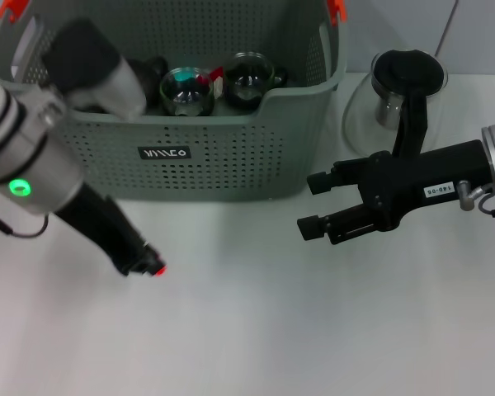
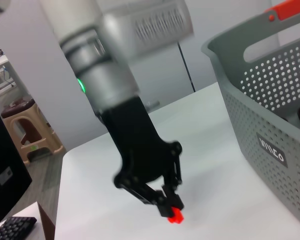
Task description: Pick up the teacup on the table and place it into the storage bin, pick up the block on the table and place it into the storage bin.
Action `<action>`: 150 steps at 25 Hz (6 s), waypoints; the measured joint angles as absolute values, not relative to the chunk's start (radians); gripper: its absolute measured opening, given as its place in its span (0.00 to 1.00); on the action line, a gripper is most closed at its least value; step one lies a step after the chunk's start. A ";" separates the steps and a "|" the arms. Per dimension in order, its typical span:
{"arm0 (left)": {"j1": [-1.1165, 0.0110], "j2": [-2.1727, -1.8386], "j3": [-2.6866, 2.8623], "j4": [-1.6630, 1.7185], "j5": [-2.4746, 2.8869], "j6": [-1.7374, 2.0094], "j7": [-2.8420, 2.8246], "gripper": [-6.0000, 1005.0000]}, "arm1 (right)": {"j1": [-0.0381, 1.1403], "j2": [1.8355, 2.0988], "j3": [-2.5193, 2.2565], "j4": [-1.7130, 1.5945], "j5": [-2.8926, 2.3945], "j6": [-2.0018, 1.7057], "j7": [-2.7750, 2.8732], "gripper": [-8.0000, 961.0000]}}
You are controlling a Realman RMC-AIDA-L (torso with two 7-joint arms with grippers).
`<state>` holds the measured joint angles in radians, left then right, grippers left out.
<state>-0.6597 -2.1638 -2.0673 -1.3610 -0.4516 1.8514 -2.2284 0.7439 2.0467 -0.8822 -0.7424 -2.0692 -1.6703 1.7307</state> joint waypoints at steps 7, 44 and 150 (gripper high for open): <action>-0.717 -2.111 -2.333 -1.392 -0.722 1.988 -2.216 0.10 | 0.746 2.042 -0.881 -0.753 -2.069 -1.690 1.701 0.98; -0.782 -1.951 -2.424 -0.880 -0.923 1.272 -2.199 0.20 | 0.770 2.021 -0.852 -0.748 -2.051 -1.731 1.651 0.98; -0.374 -2.057 -2.505 -0.807 -1.148 1.890 -1.513 0.91 | 0.689 2.064 -0.887 -0.739 -1.972 -1.641 1.557 0.98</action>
<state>-0.3743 -2.0571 -2.5046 -0.8072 -1.1482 1.8903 -1.5135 0.6894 2.0643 -0.8867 -0.7394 -1.9720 -1.6414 1.5566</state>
